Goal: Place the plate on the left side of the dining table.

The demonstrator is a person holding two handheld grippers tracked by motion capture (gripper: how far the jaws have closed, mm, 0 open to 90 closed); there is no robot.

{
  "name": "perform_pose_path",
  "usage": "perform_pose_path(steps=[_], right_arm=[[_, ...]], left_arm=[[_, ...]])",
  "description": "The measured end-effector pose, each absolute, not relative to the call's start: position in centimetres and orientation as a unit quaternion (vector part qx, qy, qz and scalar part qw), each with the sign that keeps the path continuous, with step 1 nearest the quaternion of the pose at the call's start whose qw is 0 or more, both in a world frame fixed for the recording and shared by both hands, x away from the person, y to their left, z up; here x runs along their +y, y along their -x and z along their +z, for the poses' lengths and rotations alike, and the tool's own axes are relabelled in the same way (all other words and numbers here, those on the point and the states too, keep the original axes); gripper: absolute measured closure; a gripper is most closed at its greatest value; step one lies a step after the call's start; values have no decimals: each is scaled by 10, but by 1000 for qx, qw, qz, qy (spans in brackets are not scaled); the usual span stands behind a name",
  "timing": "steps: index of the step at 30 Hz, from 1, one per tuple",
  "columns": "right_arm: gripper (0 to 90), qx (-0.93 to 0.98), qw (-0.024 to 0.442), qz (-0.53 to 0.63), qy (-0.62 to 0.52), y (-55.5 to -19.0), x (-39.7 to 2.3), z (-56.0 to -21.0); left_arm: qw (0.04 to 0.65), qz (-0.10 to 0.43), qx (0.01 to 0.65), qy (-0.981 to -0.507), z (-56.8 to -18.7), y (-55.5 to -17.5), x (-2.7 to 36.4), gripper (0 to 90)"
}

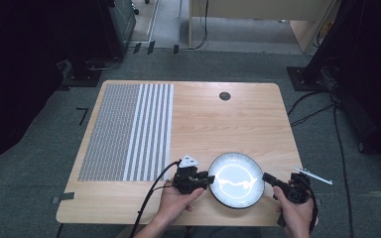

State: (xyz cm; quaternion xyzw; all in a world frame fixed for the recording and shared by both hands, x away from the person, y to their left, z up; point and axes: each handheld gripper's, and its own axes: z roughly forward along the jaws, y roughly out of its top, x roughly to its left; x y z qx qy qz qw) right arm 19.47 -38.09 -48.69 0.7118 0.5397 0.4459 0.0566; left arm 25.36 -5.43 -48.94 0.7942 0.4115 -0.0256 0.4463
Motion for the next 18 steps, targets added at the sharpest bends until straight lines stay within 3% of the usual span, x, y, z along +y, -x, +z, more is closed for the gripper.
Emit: perform_pose_path(steps=[15,18], right_arm=[[881,544,48,438,-714,-197,-374,-486],[871,554,40,432,-711,-200,-367,-491]], left_arm=[[447,-38,425,-786,-487,-256,-52,659],[442,-54,428,-786,-487,-257,-54,618]])
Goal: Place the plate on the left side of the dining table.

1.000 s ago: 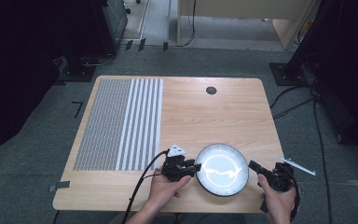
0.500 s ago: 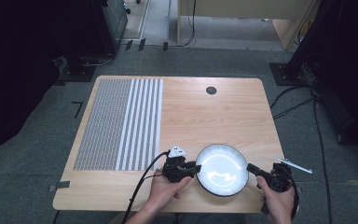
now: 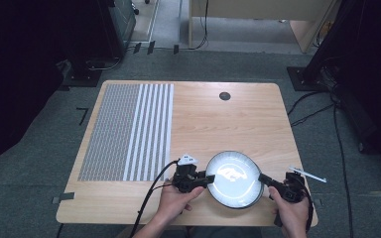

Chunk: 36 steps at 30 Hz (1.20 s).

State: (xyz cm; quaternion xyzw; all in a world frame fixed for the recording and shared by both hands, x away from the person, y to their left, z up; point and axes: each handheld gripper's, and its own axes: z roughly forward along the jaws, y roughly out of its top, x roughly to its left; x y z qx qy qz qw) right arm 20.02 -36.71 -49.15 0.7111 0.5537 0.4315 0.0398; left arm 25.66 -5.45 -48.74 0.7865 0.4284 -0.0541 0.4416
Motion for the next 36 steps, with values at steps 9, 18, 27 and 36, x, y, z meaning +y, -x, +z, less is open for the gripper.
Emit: perform_pose_path(steps=[9,18,27,36], right_arm=[[853,546,55,441,-710,-201,-362,-495],[835,509,9,492,-706,-203,-374,-503],[792,534,15,489,-690,-204,-364,-505],[747,568,30,472,-674,-205,-348,-503]], left_arm=[[441,-55,430,-786,-488,-257,-55,615],[445,-78,446,-773,-485,-261,-50,645],[460,-88,461,-754,-475,-267,-40,668],[468,-84,469,-744,-472,-271,-28,663]])
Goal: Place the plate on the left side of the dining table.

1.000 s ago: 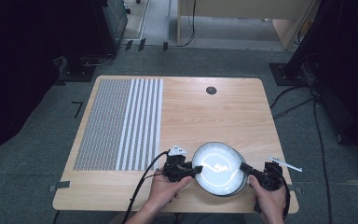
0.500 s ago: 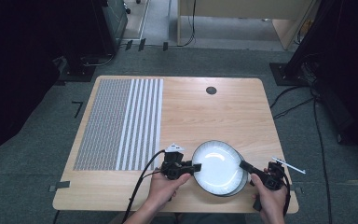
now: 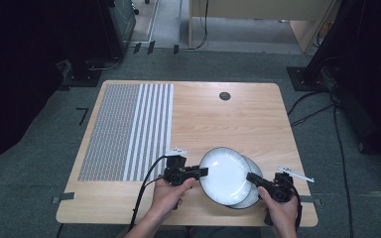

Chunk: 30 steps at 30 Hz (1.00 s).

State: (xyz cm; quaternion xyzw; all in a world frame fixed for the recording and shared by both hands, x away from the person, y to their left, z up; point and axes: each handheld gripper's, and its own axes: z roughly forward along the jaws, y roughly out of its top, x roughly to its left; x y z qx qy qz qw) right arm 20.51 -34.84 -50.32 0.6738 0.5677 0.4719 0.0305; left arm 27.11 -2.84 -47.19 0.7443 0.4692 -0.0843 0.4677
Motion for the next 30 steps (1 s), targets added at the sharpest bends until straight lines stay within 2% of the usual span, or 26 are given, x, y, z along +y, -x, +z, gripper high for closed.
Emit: perform_pose_path(steps=[3,11,19,25,29,30], right_arm=[[698,588,47,455,-667,-205,-342,-503],[680,593,55,440,-672,-205,-336,-504],[719,571,37,446,-688,-207,-341,-506],[783,544,-3,451,-707,-207,-348,-506],[845,487,-65,485,-723,-205,-361,-510],[845,487,-65,485,-723,-205,-361,-510]], left_arm=[[470,-90,476,-738,-472,-273,-26,682],[476,-105,484,-727,-474,-276,-26,723],[467,-94,482,-736,-480,-276,-32,749],[468,-87,483,-735,-480,-276,-33,766],[470,-86,484,-733,-479,-276,-33,790],[470,-85,484,-734,-478,-275,-33,790]])
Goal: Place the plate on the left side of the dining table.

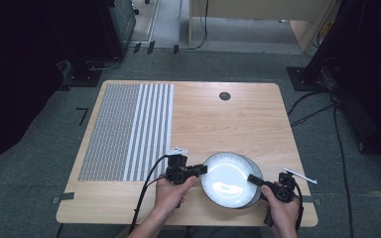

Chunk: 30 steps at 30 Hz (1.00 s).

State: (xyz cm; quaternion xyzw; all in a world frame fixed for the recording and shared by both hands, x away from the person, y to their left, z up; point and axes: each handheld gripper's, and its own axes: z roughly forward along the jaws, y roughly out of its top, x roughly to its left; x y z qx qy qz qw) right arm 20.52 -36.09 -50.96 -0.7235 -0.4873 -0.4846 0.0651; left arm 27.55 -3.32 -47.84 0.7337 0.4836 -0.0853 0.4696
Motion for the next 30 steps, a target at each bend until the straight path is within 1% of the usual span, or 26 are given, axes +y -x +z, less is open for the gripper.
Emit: perform_pose_path(steps=[2,8,18,30], right_arm=[[846,-492,53,-488,719,-204,-360,-508],[847,-487,43,-500,715,-201,-357,-501],[843,-495,31,-502,709,-200,-346,-490],[843,-513,42,-499,698,-218,-310,-480]], left_arm=[[471,-86,486,-731,-478,-275,-33,796],[476,-101,485,-727,-475,-276,-28,808],[476,-91,481,-730,-470,-274,-17,817],[479,-70,495,-721,-462,-279,20,824]])
